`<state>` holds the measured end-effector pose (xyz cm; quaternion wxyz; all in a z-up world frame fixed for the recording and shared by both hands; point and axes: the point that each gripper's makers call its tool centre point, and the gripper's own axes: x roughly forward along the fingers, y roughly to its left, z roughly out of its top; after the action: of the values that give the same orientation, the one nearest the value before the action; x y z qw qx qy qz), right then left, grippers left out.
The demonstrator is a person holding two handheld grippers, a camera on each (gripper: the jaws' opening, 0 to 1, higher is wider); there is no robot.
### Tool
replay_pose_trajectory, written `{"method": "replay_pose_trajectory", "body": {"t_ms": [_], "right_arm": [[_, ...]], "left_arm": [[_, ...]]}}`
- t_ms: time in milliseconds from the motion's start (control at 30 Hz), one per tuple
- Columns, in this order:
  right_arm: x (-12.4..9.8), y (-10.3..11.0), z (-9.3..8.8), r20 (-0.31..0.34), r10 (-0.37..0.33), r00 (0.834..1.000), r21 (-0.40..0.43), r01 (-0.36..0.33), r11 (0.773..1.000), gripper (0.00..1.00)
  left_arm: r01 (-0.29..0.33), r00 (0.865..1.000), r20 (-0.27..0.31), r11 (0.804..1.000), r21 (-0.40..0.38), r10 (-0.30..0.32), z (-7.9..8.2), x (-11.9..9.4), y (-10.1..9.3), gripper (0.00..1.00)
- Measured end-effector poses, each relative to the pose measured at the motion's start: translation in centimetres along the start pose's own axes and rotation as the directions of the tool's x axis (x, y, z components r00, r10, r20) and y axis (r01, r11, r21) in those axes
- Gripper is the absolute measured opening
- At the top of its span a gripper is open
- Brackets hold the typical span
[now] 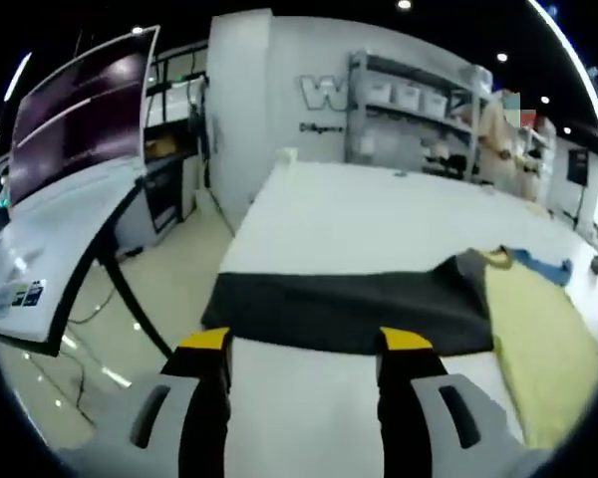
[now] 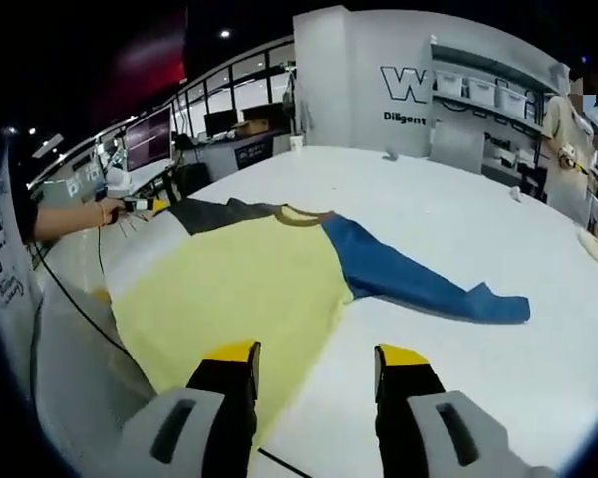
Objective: Fold the garment on the visible template until the final outline fits inside the template.
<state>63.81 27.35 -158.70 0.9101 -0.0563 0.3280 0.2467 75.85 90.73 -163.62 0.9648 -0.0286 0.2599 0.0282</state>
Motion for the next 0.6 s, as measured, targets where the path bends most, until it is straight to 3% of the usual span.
{"method": "replay_pose_trajectory", "body": {"t_ms": [33, 133, 233, 400, 467, 500, 600], "right_arm": [[-0.2, 0.0, 0.1, -0.002, -0.005, 1.000, 0.003, 0.005, 1.000, 0.41], [-0.3, -0.2, -0.4, -0.017, -0.015, 1.000, 0.010, 0.015, 1.000, 0.40], [-0.5, 0.2, -1.1, -0.064, -0.007, 0.998, -0.001, 0.007, 1.000, 0.37], [-1.4, -0.1, -1.4, -0.085, -0.038, 0.996, -0.037, 0.035, 0.999, 0.34], [-1.5, -0.2, -1.4, -0.091, -0.037, 0.995, -0.031, 0.034, 0.999, 0.33], [-1.5, -0.1, -1.4, -0.096, -0.036, 0.995, -0.034, 0.033, 0.999, 0.31], [-1.5, -0.5, -1.4, -0.098, -0.053, 0.994, -0.043, 0.049, 0.998, 0.32]], "left_arm": [[-0.006, 1.000, -0.001, 1.000, -0.002, 0.006, -0.3, -0.3, -0.6, 0.47], [-0.034, 0.999, -0.009, 0.999, -0.021, 0.034, -0.6, 0.9, 0.4, 0.45], [-0.070, 0.998, -0.005, 0.997, 0.029, 0.070, -0.9, 2.1, 1.4, 0.45], [-0.113, 0.993, -0.011, 0.992, 0.060, 0.114, -1.3, 4.0, 3.3, 0.43], [-0.112, 0.993, -0.014, 0.992, 0.059, 0.113, -1.3, 4.3, 3.5, 0.41], [-0.120, 0.992, -0.041, 0.993, 0.013, 0.120, -1.7, 5.1, 4.1, 0.39], [-0.097, 0.994, -0.056, 0.995, -0.004, 0.097, -2.0, 5.6, 3.7, 0.34]]}}
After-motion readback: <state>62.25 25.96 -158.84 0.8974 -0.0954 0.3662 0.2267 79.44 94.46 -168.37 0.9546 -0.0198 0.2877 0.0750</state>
